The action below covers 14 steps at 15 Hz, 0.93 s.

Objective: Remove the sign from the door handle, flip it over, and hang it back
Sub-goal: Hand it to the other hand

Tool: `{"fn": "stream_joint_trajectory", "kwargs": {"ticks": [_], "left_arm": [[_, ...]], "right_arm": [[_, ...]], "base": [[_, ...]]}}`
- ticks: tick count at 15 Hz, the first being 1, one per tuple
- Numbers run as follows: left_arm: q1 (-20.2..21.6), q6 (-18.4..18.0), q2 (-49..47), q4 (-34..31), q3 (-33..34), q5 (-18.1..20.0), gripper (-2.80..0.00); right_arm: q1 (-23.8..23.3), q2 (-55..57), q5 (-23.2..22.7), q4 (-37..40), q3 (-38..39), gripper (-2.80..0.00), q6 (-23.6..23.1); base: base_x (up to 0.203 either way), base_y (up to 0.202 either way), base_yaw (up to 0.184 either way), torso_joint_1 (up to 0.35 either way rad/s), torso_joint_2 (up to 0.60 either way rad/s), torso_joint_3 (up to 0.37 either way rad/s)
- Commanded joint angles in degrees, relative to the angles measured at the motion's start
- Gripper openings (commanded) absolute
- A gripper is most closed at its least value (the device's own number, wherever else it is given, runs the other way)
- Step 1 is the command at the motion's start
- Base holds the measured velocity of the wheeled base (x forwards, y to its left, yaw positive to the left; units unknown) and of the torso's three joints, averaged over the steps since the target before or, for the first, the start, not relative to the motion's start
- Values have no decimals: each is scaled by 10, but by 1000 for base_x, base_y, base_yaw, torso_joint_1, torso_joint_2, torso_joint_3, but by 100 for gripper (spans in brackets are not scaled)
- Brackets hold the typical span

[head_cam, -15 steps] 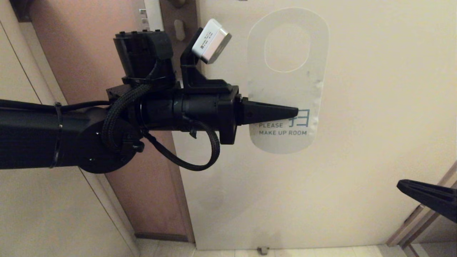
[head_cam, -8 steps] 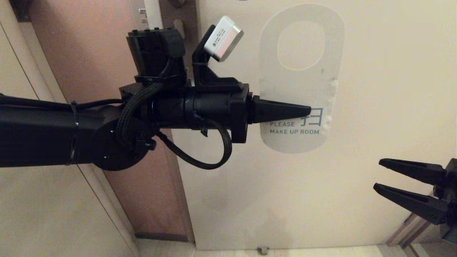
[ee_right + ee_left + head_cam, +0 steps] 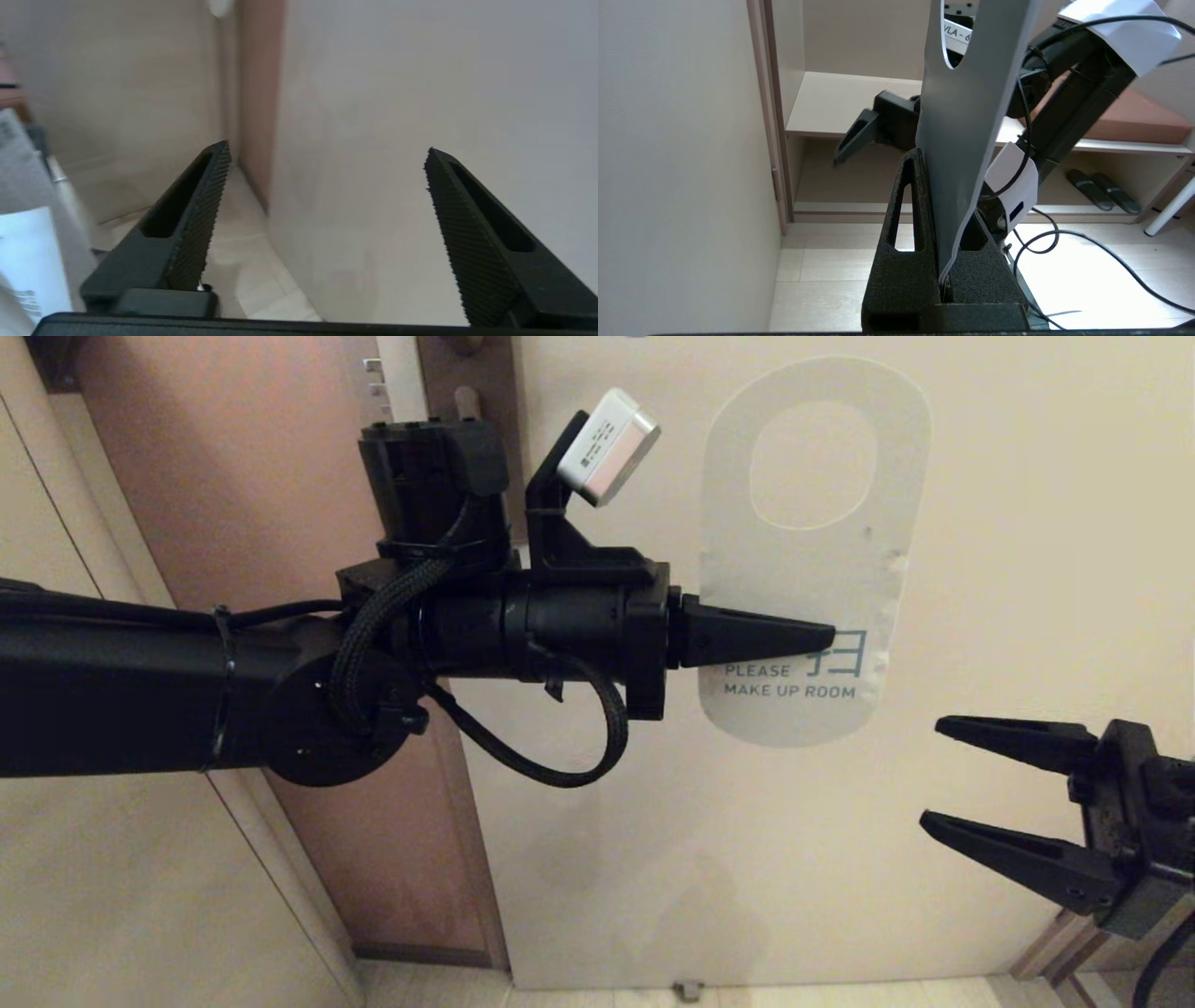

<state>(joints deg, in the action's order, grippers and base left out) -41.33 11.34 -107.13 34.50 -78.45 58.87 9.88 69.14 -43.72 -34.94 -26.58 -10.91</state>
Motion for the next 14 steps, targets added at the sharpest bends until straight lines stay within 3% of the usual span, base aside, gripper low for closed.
{"fn": "stream_joint_trajectory", "kwargs": {"ticks": [1,6,14], "left_arm": [[-1,1,0,3,0,4,-280],[-8,-1,3,3,-3,17,-280],[-23,1,2,18,-3,16,-280]], "right_arm": [[24,18,-2,-2,-12,0,-1],[88,44,1,-3,-35,0,-1],[142,114,35,-40,-94,0,2]], "base": [[0,0,0,0,0,0],[0,0,0,0,0,0],[0,0,0,0,0,0]]}}
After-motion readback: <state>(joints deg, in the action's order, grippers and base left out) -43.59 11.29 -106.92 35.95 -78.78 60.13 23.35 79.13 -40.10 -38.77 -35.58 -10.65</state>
